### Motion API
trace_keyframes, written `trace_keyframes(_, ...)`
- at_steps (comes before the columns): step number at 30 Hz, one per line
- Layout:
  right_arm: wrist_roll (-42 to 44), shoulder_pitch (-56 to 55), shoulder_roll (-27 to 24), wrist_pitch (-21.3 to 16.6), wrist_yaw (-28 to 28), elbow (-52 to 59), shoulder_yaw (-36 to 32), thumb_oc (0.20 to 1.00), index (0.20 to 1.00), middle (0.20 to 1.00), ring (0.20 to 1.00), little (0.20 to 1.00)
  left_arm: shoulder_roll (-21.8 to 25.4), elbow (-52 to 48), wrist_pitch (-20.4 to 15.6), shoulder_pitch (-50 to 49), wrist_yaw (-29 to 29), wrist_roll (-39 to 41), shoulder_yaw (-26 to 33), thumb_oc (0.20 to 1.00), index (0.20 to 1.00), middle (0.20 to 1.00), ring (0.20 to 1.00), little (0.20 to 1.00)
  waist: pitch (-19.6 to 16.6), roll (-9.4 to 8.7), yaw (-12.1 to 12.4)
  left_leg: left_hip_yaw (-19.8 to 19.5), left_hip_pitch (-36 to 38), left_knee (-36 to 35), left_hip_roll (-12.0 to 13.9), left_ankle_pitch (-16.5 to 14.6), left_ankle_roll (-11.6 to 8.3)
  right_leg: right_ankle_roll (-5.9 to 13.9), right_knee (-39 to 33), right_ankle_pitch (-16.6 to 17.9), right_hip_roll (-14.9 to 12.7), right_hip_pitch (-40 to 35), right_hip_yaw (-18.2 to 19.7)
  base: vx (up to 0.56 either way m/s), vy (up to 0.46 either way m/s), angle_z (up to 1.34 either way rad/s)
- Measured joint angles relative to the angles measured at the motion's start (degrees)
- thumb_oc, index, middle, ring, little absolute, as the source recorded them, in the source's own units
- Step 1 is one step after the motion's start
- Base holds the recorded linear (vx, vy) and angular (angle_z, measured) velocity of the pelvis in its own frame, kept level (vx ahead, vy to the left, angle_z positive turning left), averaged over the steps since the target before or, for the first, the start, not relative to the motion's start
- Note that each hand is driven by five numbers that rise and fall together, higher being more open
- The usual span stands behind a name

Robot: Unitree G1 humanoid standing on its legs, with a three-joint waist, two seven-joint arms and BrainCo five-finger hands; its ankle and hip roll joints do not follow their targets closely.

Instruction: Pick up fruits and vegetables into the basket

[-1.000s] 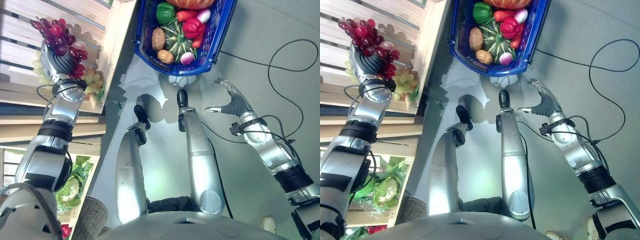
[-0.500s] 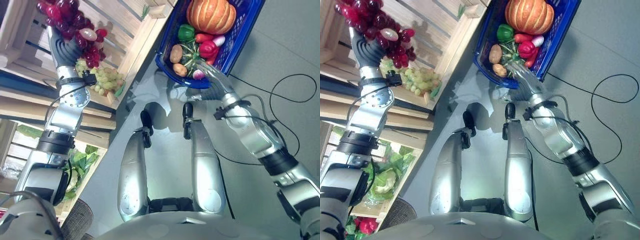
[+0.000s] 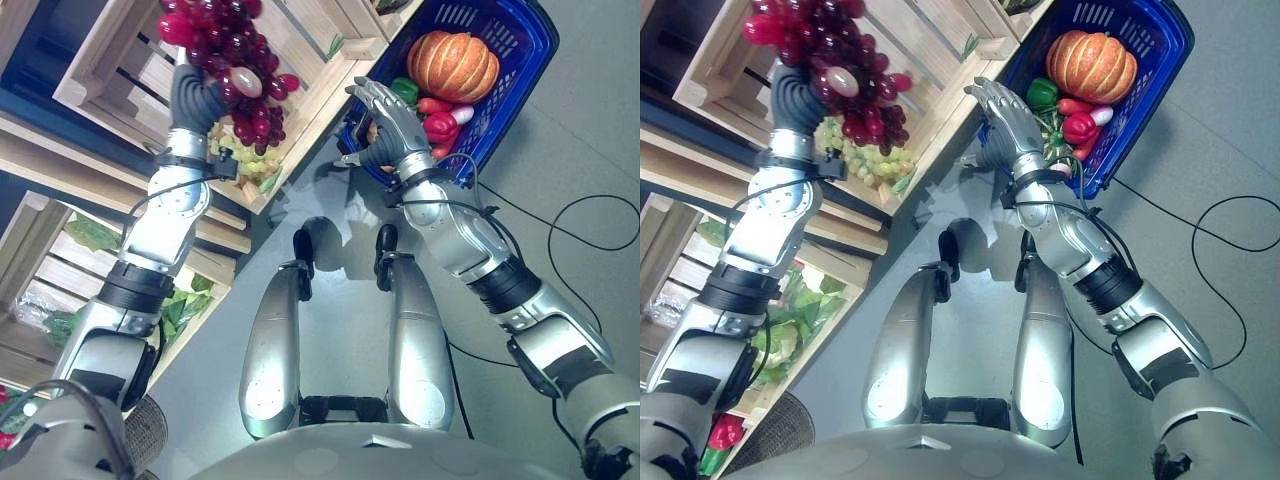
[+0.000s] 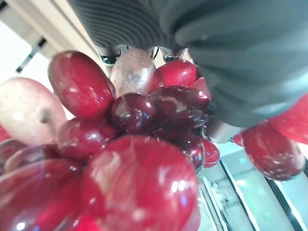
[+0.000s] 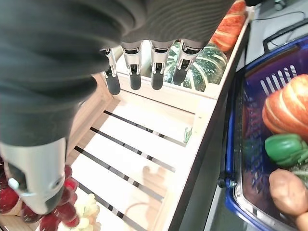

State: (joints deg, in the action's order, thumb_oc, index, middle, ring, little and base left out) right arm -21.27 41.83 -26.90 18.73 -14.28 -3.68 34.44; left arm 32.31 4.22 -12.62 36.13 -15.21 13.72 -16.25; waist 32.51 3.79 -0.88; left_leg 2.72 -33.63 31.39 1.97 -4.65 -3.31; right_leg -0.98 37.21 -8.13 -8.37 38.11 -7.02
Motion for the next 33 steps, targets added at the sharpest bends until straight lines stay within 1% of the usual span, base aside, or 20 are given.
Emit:
trace_keyframes(3, 2.49, 0.05, 1.87, -0.12, -2.26, -2.70, 0.57, 1.000, 1.000, 1.000, 1.000, 1.000, -1.59, -1.58, -0.11, 0.04, 0.95, 0.34, -1.86, 0.200, 0.200, 0.200, 0.200, 0.200, 0.00, 0.00, 0.80, -0.04, 0.51, -0.37, -0.07, 0.03, -0.03, -0.26, -0.18, 0.17, -0.02, -0.43, -0.05, 0.00, -0.044, 0.01)
trace_keyframes(6, 5.22, 0.06, 3.55, -1.60, -3.31, -3.23, 1.85, 1.000, 1.000, 1.000, 1.000, 1.000, -3.06, -1.60, -0.15, 0.12, 1.08, 0.46, -2.55, 0.200, 0.200, 0.200, 0.200, 0.200, 0.00, 0.00, 0.91, -0.14, 0.90, -0.60, -0.16, 0.16, -0.04, -0.28, 0.00, 0.20, -0.18, -0.80, -0.27, 0.00, -0.052, 0.03)
trace_keyframes(9, 9.41, 0.10, 4.88, -3.82, -3.25, -3.23, 3.08, 1.000, 1.000, 1.000, 1.000, 1.000, -4.32, -1.56, -0.20, 0.34, 1.31, 0.91, -4.36, 0.200, 0.200, 0.200, 0.200, 0.200, 0.00, 0.00, 0.92, -0.64, 1.60, -0.78, -0.19, 0.15, -0.05, -0.28, -0.32, 0.17, -0.29, -1.94, -0.89, -0.02, -0.051, 0.07)
trace_keyframes(11, 11.91, 0.52, 5.69, -4.57, -2.69, -3.27, 3.22, 1.000, 1.000, 1.000, 1.000, 1.000, -4.92, -1.56, -0.55, 0.42, 1.66, 0.93, -4.68, 0.200, 0.200, 0.200, 0.200, 0.200, 0.00, 0.00, 0.97, -0.76, 1.56, -0.73, -0.31, 0.18, -0.01, -0.27, -0.29, 0.16, -0.44, -1.97, -1.05, -0.01, -0.046, 0.06)
trace_keyframes(13, 15.14, 0.99, 6.11, -5.91, -2.24, -3.74, 4.09, 1.000, 1.000, 1.000, 1.000, 1.000, -5.06, -1.57, -1.36, 0.42, 2.06, 1.43, -5.53, 0.200, 0.200, 0.200, 0.200, 0.200, 0.00, 0.01, 1.08, -0.88, 1.56, -0.75, -0.52, 0.33, 0.05, -0.17, -0.31, 0.10, -0.70, -1.98, -1.20, -0.01, -0.048, 0.06)
trace_keyframes(16, 18.33, 1.07, 6.23, -7.74, -1.64, -4.96, 4.73, 1.000, 1.000, 1.000, 1.000, 1.000, -5.65, -1.58, -1.47, 0.43, 2.14, 3.54, -6.03, 0.200, 0.200, 0.200, 0.200, 0.200, 0.00, 0.01, 1.00, -1.32, 1.38, -0.83, -0.88, 0.62, 0.09, 0.19, -0.31, -0.15, -0.95, -1.97, -1.33, -0.01, -0.028, 0.07)
trace_keyframes(18, 19.08, 1.04, 6.22, -8.26, -1.78, -5.13, 4.70, 1.000, 1.000, 1.000, 1.000, 1.000, -6.50, -1.58, -1.47, 0.42, 2.11, 4.77, -6.12, 0.200, 0.200, 0.200, 0.200, 0.200, 0.00, 0.01, 1.13, -1.35, 1.25, -0.82, -0.94, 0.68, 0.15, 0.22, -0.32, -0.16, -1.04, -1.92, -1.42, -0.01, -0.015, 0.05)
trace_keyframes(23, 21.04, 0.90, 7.19, -11.59, -3.75, -5.46, 4.43, 1.000, 1.000, 1.000, 1.000, 1.000, -9.68, -1.61, -2.59, 0.41, 2.04, 9.08, -6.66, 0.200, 0.200, 0.200, 0.200, 0.200, 0.00, 0.01, 1.44, -1.47, 0.49, -0.92, -0.98, 0.73, 0.13, 0.21, -0.45, -0.15, -1.08, -1.22, -1.59, 0.00, 0.000, 0.00)
trace_keyframes(28, 23.84, 0.64, 7.34, -13.71, -4.53, -5.46, 4.02, 1.000, 1.000, 1.000, 1.000, 1.000, -11.02, -1.65, -2.65, 0.41, 2.00, 14.34, -6.64, 0.200, 0.200, 0.200, 0.200, 0.200, 0.00, 0.01, 1.48, -1.45, 0.49, -1.60, -1.00, 0.76, 0.15, -0.03, -1.12, 0.04, -1.08, -1.24, -1.73, 0.00, 0.000, 0.00)
trace_keyframes(29, 24.57, 0.58, 7.37, -13.96, -4.58, -5.46, 4.01, 0.589, 0.589, 0.589, 0.589, 0.589, -11.24, -1.65, -2.64, 0.41, 1.99, 15.38, -6.65, 0.200, 0.200, 0.200, 0.200, 0.200, 0.00, 0.01, 1.52, -1.45, 0.49, -1.58, -1.01, 0.75, 0.15, -0.03, -1.12, 0.05, -1.10, -1.24, -1.77, 0.00, 0.000, 0.00)
trace_keyframes(30, 24.73, 0.53, 7.41, -14.25, -4.68, -5.46, 4.01, 0.200, 0.200, 0.200, 0.200, 0.200, -11.40, -1.65, -2.65, 0.40, 1.98, 16.77, -6.68, 0.200, 0.200, 0.200, 0.200, 0.200, 0.00, 0.01, 1.54, -1.48, 0.50, -1.65, -1.01, 0.76, 0.15, -0.02, -1.07, 0.06, -1.12, -1.27, -1.88, 0.00, 0.000, 0.00)
trace_keyframes(33, 25.26, -0.02, 7.46, -15.37, -6.49, -5.46, 3.58, 0.200, 0.200, 0.200, 0.200, 0.200, -11.60, -1.65, -2.65, 0.26, 1.79, 19.94, -6.79, 0.200, 0.200, 0.200, 0.200, 0.200, 0.00, 0.01, 1.60, -1.51, 0.50, -1.71, -1.03, 0.72, 0.18, -0.02, -1.17, 0.07, -1.17, -1.35, -2.02, 0.00, 0.000, 0.00)
